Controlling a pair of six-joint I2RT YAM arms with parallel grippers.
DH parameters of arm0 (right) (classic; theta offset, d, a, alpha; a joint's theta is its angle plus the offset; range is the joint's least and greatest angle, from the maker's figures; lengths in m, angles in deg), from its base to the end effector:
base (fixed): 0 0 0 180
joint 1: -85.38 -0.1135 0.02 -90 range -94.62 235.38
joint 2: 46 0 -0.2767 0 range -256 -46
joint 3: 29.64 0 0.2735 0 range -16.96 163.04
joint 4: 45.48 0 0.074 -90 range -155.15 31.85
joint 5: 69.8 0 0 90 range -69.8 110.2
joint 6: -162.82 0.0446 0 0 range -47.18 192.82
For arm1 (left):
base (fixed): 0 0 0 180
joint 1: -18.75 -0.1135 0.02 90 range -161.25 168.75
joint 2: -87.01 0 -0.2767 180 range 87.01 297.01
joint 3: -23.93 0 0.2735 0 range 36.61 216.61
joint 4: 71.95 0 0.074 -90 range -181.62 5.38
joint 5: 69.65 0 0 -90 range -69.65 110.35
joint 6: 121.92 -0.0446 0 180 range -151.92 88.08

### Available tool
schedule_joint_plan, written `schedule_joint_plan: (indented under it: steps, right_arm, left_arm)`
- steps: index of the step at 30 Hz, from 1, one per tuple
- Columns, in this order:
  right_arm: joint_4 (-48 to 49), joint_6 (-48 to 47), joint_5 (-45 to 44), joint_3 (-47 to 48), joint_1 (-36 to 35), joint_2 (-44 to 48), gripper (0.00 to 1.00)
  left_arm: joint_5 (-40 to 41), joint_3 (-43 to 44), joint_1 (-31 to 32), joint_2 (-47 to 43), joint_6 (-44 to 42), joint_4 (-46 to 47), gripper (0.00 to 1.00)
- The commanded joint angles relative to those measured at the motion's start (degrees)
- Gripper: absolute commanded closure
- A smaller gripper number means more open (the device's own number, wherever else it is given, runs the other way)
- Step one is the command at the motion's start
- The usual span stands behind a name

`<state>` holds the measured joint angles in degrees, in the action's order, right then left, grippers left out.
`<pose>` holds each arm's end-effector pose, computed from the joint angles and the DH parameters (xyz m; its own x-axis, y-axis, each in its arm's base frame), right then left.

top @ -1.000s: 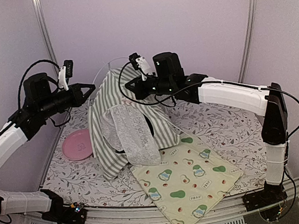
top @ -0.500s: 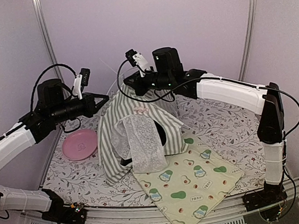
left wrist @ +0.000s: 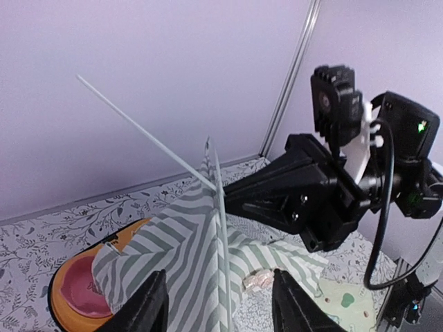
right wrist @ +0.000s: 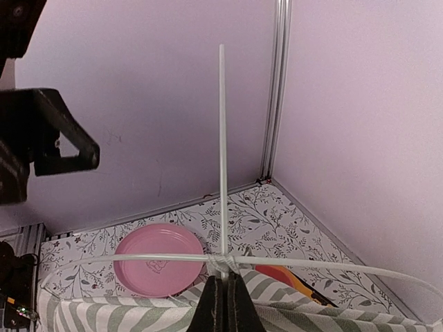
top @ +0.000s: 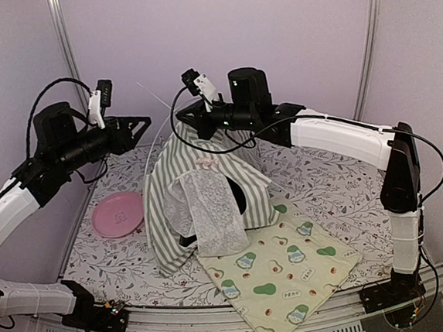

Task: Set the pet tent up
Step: Attach the tent pole to the pole socket of the pet tent, then pick up the tent pole from the tent.

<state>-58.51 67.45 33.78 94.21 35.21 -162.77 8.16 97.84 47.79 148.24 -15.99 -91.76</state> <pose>0.3332 0.4158 0.3821 0.0178 -0.1207 -0.9925 -0.8983 0.4339 -0.0688 0.2318 -0.1395 0.4015 -0.2849 -0.1487 -0.9470 0.6026 0.7405 -0.2975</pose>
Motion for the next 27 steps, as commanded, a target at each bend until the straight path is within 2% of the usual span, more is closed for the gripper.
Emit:
schedule_joint_plan:
  steps: [1, 5, 10, 14, 16, 19, 21, 23, 27]
  right_arm:
    - [4.1, -1.0, 2.5, 1.1, 0.2, -0.7, 1.0]
    - [4.3, -1.1, 3.9, 1.1, 0.1, -0.7, 1.0]
    - [3.4, -1.3, 5.0, 1.2, -0.2, -0.7, 1.0]
    - [1.8, -1.6, 5.4, 1.6, -0.6, -0.6, 1.0]
    - [1.0, -1.5, 5.4, 1.7, -0.6, -0.5, 1.0]
    - [-0.7, -1.0, 4.3, 2.2, -0.7, -0.5, 1.0]
    - [-2.2, 0.1, 2.0, 2.9, -0.7, -0.4, 0.94]
    - [-3.7, 0.9, 0.5, 3.2, -0.7, 0.2, 0.86]
    - [-8.1, 4.8, -4.3, 2.9, -0.7, 3.0, 0.54]
  left_arm:
    - [-1.2, 4.2, -5.1, 0.0, 5.6, 2.4, 0.45]
    - [-4.8, 7.3, -6.4, 5.5, 9.1, 3.9, 0.43]
    - [-8.0, 7.0, -7.6, 10.9, 16.7, 13.1, 0.41]
    - [-8.2, 8.2, -8.1, 15.3, 21.0, 18.8, 0.44]
    - [-9.7, 8.0, -8.6, 16.8, 23.4, 22.6, 0.53]
    - [-11.0, 7.4, -9.3, 18.3, 27.6, 27.1, 0.86]
    - [-11.9, 6.4, -10.1, 19.2, 30.6, 30.2, 0.99]
    - [-11.8, 3.8, -11.8, 19.5, 34.9, 33.8, 1.0]
    - [-9.6, -2.2, -17.1, 17.7, 46.1, 42.6, 1.0]
